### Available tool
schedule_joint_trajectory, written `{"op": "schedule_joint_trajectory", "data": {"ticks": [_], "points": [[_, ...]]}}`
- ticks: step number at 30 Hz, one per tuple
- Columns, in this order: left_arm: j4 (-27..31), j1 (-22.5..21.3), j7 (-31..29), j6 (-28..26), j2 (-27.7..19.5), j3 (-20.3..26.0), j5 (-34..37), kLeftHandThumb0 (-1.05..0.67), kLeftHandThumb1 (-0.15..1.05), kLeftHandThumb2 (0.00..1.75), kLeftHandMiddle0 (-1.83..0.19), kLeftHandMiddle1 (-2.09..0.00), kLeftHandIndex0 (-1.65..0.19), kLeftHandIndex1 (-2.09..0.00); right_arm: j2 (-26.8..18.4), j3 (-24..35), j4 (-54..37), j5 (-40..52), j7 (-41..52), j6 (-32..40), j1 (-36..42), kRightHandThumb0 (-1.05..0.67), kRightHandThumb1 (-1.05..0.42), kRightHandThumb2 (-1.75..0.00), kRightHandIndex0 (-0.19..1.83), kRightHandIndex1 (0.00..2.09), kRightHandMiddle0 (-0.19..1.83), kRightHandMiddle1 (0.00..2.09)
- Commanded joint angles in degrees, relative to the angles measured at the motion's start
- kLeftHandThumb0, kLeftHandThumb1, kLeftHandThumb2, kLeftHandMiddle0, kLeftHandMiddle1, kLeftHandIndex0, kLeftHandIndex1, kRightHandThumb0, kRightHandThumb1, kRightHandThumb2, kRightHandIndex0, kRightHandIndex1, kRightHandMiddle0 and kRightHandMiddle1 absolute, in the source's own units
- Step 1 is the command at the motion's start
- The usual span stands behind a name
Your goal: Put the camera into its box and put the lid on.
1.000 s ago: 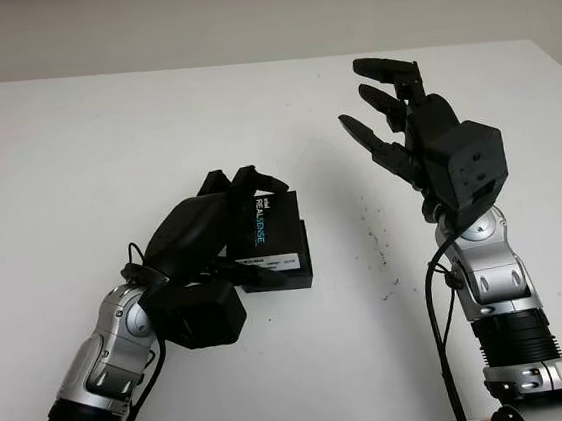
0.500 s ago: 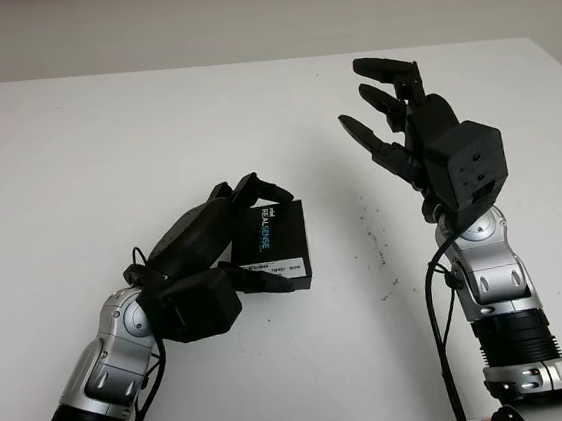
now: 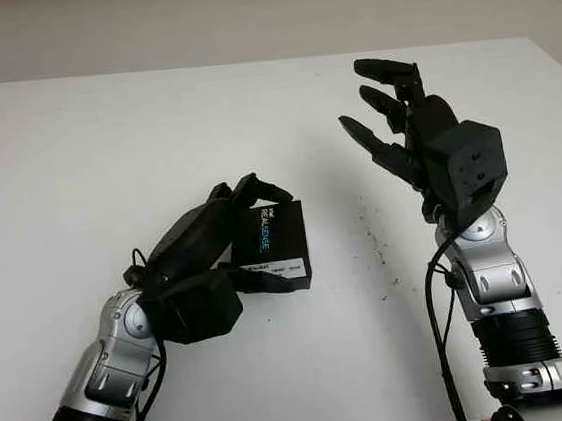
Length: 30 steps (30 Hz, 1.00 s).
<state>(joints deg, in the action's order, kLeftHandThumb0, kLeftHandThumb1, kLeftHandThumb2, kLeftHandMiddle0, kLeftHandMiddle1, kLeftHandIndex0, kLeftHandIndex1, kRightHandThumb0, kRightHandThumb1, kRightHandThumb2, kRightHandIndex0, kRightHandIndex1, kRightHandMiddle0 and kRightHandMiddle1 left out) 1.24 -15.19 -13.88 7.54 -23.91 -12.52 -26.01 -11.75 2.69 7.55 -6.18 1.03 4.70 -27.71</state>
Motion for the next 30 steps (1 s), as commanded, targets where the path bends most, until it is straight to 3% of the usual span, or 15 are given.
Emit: {"op": "schedule_joint_trajectory", "data": {"ticks": [1, 8, 16, 21, 23, 24, 25, 27, 28, 30], "points": [[-0.6, 0.6, 0.8, 1.9, 0.5, -1.8, -1.1, -0.16, 1.02, 0.05, -0.23, -2.0, -0.15, -1.64, 0.2, -0.1, -1.3, -0.1, -0.3, -0.1, 0.0, -0.3, -1.05, -0.18, 0.05, 0.46, -0.19, 1.02], [-0.6, 0.6, 2.0, 2.8, 0.9, -3.3, -3.8, -0.16, 1.02, 0.05, -0.22, -2.08, -0.16, -1.64, 0.0, -0.2, -1.2, -0.3, -0.1, -0.3, 0.1, -0.3, -1.05, -0.19, 0.05, 0.46, -0.18, 0.98], [1.2, 1.4, 1.7, 2.5, 0.6, -4.2, -6.6, -0.16, 1.01, 0.05, -0.23, -1.99, -0.2, -1.61, 0.2, 0.0, -0.8, 0.3, -0.1, -1.1, 0.0, -0.29, -1.05, -0.18, 0.06, 0.46, -0.19, 1.03], [3.6, 2.6, 2.8, -0.5, 0.6, -4.5, -11.6, -0.22, 1.03, 0.06, -0.2, -2.02, -0.17, -1.57, 0.1, 0.0, -1.4, 0.2, -0.1, 0.0, 0.1, -0.3, -1.05, -0.19, 0.05, 0.46, -0.19, 1.01], [5.8, 2.6, -0.5, -2.9, -0.9, -5.3, -14.4, -0.35, 1.04, 0.14, 0.0, -1.46, 0.05, -1.25, 0.0, 0.0, -1.2, -0.1, -0.4, -0.3, 0.1, -0.31, -1.05, -0.18, 0.05, 0.46, -0.19, 1.01], [6.9, 2.4, -3.0, -4.1, -1.9, -5.7, -15.7, -0.42, 1.05, 0.16, -0.01, -0.99, 0.07, -0.96, 0.0, 0.0, -1.2, -0.1, -0.3, -0.4, 0.1, -0.3, -1.05, -0.18, 0.06, 0.46, -0.18, 1.02], [7.9, 2.3, -5.1, -5.2, -2.5, -6.1, -16.8, -0.54, 1.05, 0.21, 0.04, -0.48, 0.1, -0.54, 0.0, 0.0, -1.1, -0.1, -0.3, -0.5, 0.1, -0.3, -1.05, -0.18, 0.06, 0.46, -0.19, 1.01], [9.7, 2.4, -9.1, -7.3, -3.4, -6.7, -18.2, -0.67, 1.05, 0.26, 0.13, -0.14, 0.14, -0.22, 0.2, 0.0, -1.0, 0.1, -0.2, -0.5, 0.0, -0.3, -1.05, -0.18, 0.06, 0.46, -0.19, 1.01], [10.6, 2.3, -10.9, -8.2, -3.8, -7.0, -18.7, -0.75, 1.05, 0.31, 0.17, -0.06, 0.17, -0.09, 0.3, 0.1, -1.0, 0.2, -0.2, -0.6, 0.0, -0.29, -1.05, -0.18, 0.06, 0.46, -0.19, 1.02], [11.7, 2.3, -13.8, -9.5, -4.3, -7.4, -19.4, -0.82, 1.05, 0.38, 0.19, -0.02, 0.19, -0.02, 0.2, 0.0, -0.8, 0.1, -0.3, -1.0, 0.0, -0.29, -1.05, -0.18, 0.06, 0.46, -0.19, 1.02]]}}
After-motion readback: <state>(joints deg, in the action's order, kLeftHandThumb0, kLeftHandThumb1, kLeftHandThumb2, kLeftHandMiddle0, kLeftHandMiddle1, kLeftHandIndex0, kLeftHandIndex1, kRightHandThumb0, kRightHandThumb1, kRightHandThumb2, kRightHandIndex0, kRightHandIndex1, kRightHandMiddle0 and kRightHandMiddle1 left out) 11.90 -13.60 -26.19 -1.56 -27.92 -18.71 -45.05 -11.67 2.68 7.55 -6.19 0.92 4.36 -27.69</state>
